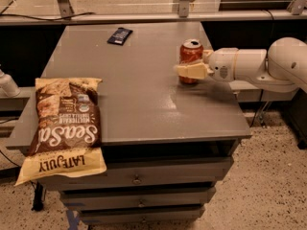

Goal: Move coke can near rxbar blueberry

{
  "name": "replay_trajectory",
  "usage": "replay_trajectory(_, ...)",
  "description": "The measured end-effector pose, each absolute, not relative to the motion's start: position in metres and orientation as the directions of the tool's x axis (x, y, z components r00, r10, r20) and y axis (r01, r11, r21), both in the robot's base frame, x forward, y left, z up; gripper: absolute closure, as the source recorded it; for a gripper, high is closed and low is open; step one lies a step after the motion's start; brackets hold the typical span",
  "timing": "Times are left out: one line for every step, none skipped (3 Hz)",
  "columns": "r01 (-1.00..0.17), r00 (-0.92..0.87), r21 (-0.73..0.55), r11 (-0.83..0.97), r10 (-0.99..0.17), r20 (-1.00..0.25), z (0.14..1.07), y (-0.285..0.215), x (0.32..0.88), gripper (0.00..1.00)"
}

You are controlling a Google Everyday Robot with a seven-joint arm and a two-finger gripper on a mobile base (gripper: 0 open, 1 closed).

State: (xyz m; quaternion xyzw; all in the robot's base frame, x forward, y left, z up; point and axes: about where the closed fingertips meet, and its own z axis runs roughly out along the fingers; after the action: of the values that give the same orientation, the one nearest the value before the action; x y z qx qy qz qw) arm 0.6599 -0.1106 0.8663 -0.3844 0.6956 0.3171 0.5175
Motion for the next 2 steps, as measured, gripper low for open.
replay_trajectory(-0.869,-0.142,-0.009,0.494,-0.268,-0.953,0.8938,-0.1065,0.6655,0.87)
replay_trajectory(-0.87,-0.143,-0.008,0.493,-0.268,-0.953,0.8928,-0.1049,0.666,1.0)
